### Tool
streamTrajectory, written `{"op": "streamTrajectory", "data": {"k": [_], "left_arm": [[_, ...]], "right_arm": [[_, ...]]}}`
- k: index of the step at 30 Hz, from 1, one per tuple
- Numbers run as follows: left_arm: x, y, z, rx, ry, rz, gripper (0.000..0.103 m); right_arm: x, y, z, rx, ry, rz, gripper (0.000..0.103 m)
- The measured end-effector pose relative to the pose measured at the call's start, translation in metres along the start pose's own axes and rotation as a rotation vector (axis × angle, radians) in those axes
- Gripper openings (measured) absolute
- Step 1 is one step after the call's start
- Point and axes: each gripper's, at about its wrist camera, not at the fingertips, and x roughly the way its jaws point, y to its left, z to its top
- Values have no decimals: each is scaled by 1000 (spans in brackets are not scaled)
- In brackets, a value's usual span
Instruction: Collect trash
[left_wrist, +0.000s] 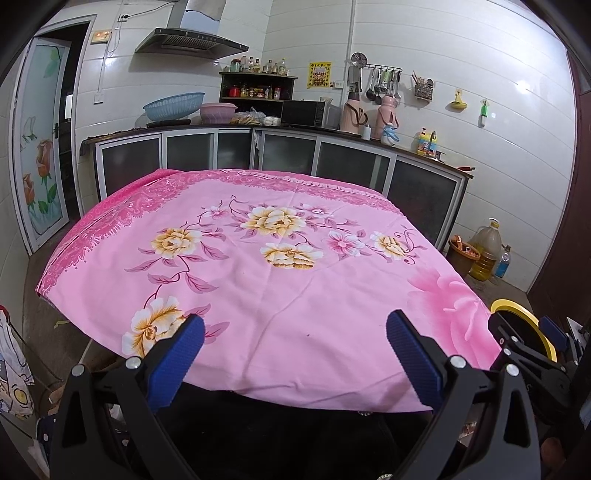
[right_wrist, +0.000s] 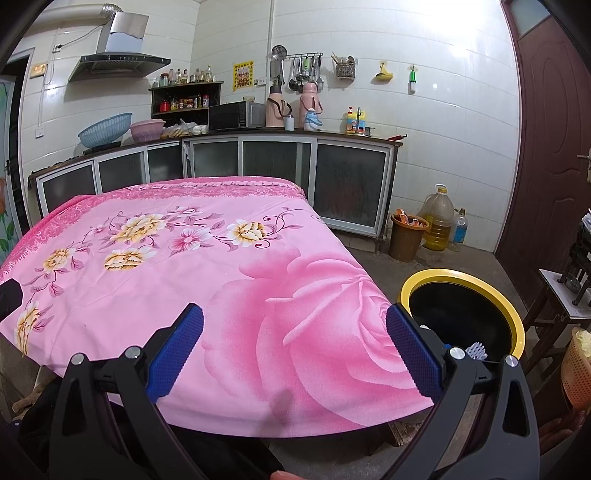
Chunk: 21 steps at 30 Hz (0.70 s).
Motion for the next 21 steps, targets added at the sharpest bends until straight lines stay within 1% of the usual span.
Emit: {"op": "streamTrajectory", "data": {"k": [21], "left_arm": [[-1,-1,2,13,-13,-6,95]], "right_arm": [[1,0,-2,0,5,2,95]]}}
